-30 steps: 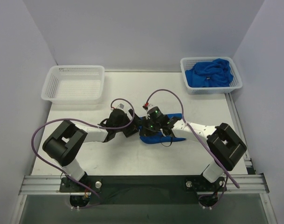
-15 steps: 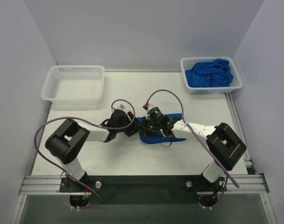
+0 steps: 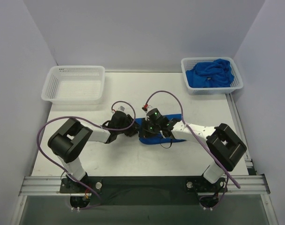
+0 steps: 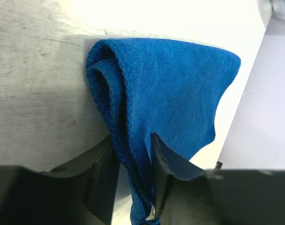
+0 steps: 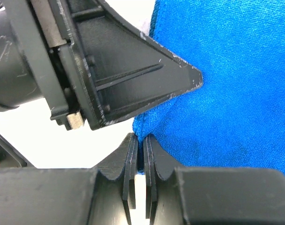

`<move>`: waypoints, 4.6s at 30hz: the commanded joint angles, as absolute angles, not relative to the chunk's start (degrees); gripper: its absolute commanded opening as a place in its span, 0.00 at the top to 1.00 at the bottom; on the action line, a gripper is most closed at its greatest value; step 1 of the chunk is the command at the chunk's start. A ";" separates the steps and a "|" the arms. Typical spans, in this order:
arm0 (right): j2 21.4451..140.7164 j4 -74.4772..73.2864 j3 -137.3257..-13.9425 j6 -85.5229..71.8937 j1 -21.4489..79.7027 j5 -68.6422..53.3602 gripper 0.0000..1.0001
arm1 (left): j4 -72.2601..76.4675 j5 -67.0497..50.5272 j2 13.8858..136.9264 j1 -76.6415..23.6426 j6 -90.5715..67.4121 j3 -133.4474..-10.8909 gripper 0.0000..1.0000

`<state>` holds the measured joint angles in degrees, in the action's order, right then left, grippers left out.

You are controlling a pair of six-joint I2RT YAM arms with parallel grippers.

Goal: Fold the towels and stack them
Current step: Neatly place the folded towel into the bin

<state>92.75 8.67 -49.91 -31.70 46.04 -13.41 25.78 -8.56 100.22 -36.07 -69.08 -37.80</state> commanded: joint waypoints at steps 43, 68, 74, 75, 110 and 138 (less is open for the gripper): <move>46.14 -34.63 -44.73 -16.35 46.32 8.61 0.13 | -30.04 -21.38 107.30 -12.83 -19.62 -90.59 1.00; 68.81 -34.28 -57.82 -15.56 44.39 10.99 0.14 | -57.83 -15.38 126.65 7.64 -5.54 -135.52 1.00; 72.51 -35.07 -61.34 -14.68 44.03 10.55 0.14 | -57.83 -16.61 130.60 10.72 -5.62 -141.15 1.00; 73.03 -35.16 -62.04 -14.50 43.95 10.89 0.14 | -57.66 -16.61 131.13 10.90 -5.71 -141.76 1.00; 84.37 -36.74 -71.80 -12.39 42.80 12.74 0.14 | -40.61 -13.36 138.25 16.61 -15.11 -136.32 1.00; 87.98 -37.79 -75.23 -10.55 42.10 13.36 0.14 | -35.51 -8.53 139.49 18.81 -20.30 -130.61 1.00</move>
<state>87.90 -35.48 -72.88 -11.64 42.39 11.29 -38.15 -10.44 140.73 17.87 -19.55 -131.24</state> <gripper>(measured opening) 0.861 0.159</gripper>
